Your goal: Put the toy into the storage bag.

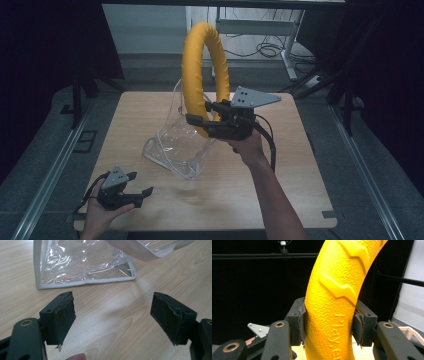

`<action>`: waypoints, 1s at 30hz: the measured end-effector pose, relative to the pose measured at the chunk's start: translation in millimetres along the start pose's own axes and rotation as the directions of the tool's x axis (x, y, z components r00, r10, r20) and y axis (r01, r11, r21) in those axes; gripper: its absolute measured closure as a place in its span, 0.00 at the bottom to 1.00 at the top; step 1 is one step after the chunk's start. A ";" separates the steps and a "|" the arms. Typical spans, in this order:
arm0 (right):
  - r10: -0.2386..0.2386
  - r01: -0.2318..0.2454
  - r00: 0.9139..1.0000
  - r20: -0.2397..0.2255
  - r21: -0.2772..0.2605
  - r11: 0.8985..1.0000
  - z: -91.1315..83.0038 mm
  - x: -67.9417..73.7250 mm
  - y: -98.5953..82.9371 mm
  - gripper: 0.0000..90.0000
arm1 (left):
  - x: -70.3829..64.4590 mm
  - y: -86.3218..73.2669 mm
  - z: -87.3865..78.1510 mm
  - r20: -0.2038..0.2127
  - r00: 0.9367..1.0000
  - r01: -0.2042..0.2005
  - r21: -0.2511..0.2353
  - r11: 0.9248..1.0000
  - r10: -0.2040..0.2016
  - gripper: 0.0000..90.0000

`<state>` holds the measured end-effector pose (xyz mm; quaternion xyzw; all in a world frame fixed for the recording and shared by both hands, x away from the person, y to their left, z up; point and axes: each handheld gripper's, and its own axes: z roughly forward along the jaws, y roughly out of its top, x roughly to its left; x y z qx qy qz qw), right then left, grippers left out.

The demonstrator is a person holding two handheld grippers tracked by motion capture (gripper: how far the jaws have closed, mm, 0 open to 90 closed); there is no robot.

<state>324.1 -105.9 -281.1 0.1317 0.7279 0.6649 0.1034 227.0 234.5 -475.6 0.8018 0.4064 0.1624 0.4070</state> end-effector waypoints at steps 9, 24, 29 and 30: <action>0.003 -0.003 0.999 -0.037 -0.002 1.000 12.3 3.6 -0.2 0.57 | 0.6 -0.4 -0.2 0.001 1.000 0.002 0.001 1.000 -0.002 0.22; 0.004 -0.004 0.997 -0.081 0.004 1.000 28.6 10.8 -4.0 0.57 | 1.2 -0.4 -1.0 0.000 1.000 0.000 -0.002 1.000 0.000 0.22; 0.021 -0.020 0.994 -0.111 0.007 1.000 36.2 15.4 -6.4 0.57 | 1.7 -0.5 -1.1 -0.002 1.000 0.000 -0.002 1.000 0.000 0.22; 0.019 -0.018 0.993 -0.115 0.005 1.000 37.4 15.8 -6.7 0.57 | 1.8 -0.6 -1.1 -0.002 1.000 -0.002 0.000 1.000 0.002 0.22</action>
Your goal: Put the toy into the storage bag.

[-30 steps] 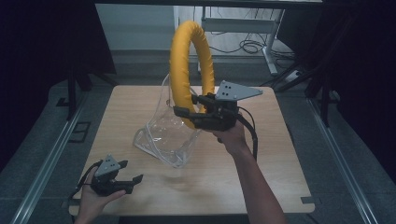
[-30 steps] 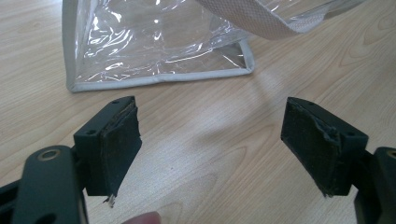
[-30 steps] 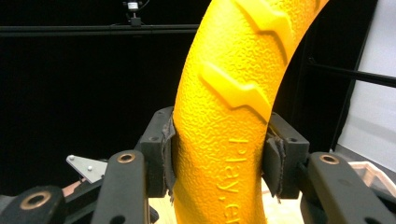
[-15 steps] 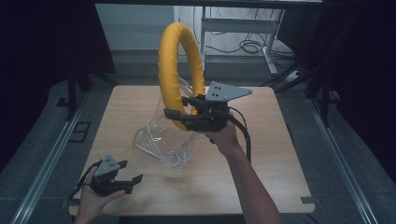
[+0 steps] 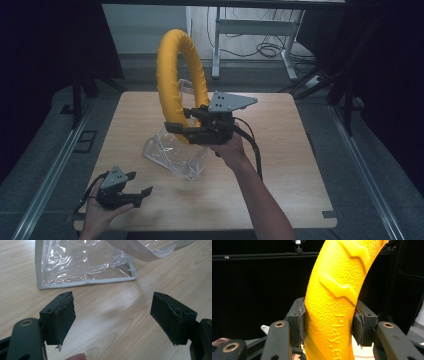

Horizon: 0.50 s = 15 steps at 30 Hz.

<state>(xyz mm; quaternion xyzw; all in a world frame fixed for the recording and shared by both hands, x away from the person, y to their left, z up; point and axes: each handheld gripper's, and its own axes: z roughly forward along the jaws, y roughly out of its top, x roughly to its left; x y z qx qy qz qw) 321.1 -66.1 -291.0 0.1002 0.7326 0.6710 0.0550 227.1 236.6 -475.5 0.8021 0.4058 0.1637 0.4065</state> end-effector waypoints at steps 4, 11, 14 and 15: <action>0.002 -0.002 1.000 -0.013 -0.001 1.000 5.2 2.1 -2.3 0.57 | 0.0 0.1 -0.5 -0.001 1.000 0.002 -0.003 1.000 -0.002 0.22; 0.010 -0.010 0.999 -0.030 0.007 1.000 11.2 3.8 -6.7 0.57 | -0.6 0.1 1.0 0.001 1.000 -0.001 0.003 1.000 0.001 0.22; 0.017 -0.016 0.999 -0.034 0.008 1.000 12.8 3.8 -8.3 0.57 | -0.8 0.1 1.5 0.002 1.000 -0.003 0.004 1.000 0.003 0.22; 0.016 -0.016 0.999 -0.035 0.008 1.000 13.4 3.6 -9.2 0.57 | -0.8 0.1 1.4 0.002 1.000 -0.002 0.004 1.000 0.002 0.22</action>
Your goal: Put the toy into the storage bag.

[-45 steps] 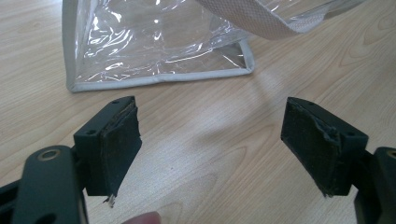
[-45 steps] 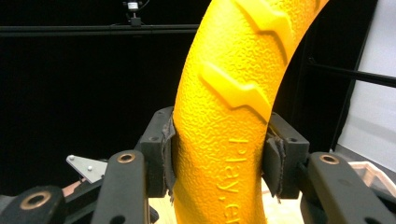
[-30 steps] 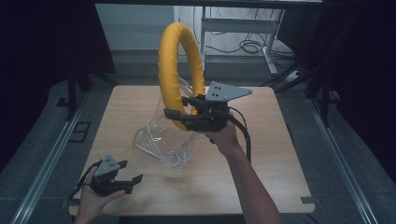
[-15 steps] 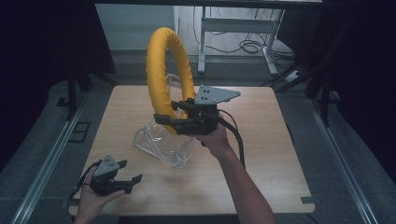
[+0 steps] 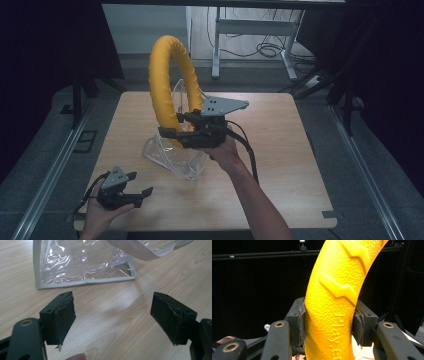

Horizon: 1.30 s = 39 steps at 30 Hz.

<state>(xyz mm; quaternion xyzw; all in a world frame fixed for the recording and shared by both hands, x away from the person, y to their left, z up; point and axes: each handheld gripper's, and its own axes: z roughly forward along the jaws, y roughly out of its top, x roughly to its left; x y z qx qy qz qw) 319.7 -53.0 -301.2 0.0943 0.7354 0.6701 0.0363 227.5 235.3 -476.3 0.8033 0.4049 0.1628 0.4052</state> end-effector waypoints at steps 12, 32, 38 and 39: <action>0.028 -0.028 0.999 -0.016 0.009 1.000 6.4 -2.9 -10.3 0.57 | 0.6 0.6 -4.1 0.001 1.000 0.010 -0.014 1.000 -0.010 0.22; 0.076 -0.075 0.996 -0.035 0.036 0.997 20.7 -10.0 -39.4 0.57 | 1.0 -0.1 -1.0 0.003 1.000 -0.001 -0.001 1.000 0.001 0.22; 0.102 -0.101 0.994 -0.035 0.041 0.994 23.3 -14.0 -52.1 0.57 | 1.3 0.0 -1.6 0.001 1.000 -0.001 -0.002 1.000 0.001 0.22; 0.109 -0.107 0.993 -0.036 0.042 0.993 23.5 -14.5 -53.7 0.57 | 1.4 0.0 -1.8 0.000 1.000 0.000 -0.002 1.000 0.000 0.22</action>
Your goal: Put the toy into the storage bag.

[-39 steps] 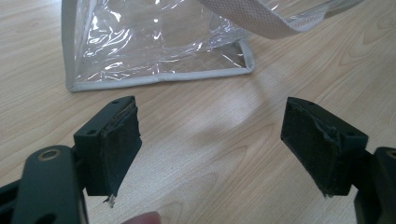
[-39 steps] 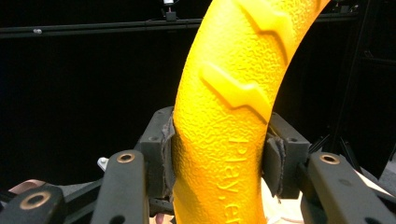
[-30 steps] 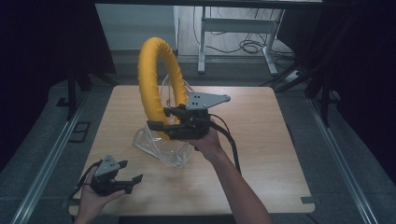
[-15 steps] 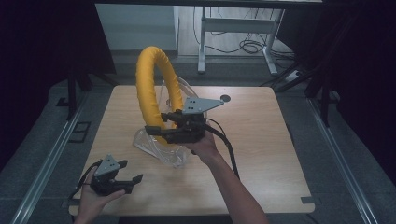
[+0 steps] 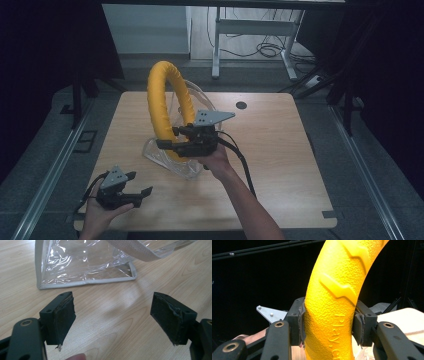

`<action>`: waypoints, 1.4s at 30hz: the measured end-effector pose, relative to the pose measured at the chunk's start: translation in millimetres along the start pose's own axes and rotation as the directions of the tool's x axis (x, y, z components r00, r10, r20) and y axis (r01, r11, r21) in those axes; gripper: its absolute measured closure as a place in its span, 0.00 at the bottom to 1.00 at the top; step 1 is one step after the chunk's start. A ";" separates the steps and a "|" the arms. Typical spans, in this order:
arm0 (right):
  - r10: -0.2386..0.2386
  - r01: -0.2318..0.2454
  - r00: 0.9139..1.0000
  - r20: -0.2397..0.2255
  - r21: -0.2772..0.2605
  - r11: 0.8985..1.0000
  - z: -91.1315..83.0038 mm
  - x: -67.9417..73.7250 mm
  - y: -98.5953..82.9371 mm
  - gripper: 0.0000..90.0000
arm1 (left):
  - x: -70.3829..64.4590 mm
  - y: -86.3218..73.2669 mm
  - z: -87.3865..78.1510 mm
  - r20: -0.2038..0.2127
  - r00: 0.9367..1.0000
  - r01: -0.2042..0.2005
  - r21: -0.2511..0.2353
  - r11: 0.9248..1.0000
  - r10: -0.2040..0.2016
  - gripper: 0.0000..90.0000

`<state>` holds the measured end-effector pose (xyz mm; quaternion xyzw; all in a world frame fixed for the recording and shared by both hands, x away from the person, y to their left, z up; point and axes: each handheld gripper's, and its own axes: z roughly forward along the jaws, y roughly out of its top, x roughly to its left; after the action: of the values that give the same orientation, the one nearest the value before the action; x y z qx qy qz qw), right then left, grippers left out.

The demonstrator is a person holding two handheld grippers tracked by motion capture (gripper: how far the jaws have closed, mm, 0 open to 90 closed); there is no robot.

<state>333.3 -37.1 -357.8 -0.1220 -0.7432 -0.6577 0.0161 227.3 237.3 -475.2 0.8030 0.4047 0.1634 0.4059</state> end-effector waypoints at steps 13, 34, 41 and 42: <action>0.062 -0.062 0.998 0.028 0.023 0.998 0.8 -18.6 -24.6 0.57 | -0.5 -0.1 0.7 0.000 1.000 -0.002 0.005 1.000 0.002 0.22; 0.073 -0.080 0.991 0.111 0.057 0.995 -1.2 -35.6 -50.2 0.52 | -1.5 -0.1 0.9 0.000 1.000 0.003 0.004 1.000 -0.003 0.22; -0.004 -0.009 0.979 0.203 0.063 0.998 -3.7 -27.0 -48.4 0.32 | -1.6 -0.1 1.2 -0.001 1.000 0.002 0.005 1.000 -0.002 0.22; -0.003 -0.010 0.978 0.206 0.063 0.998 -4.5 -26.6 -48.3 0.31 | -1.6 -0.1 1.2 -0.001 1.000 0.002 0.005 1.000 -0.002 0.22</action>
<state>348.7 -50.9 -409.1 -0.1903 -0.7611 -0.6176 -0.0562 227.0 235.5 -476.0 0.8036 0.4062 0.1621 0.4037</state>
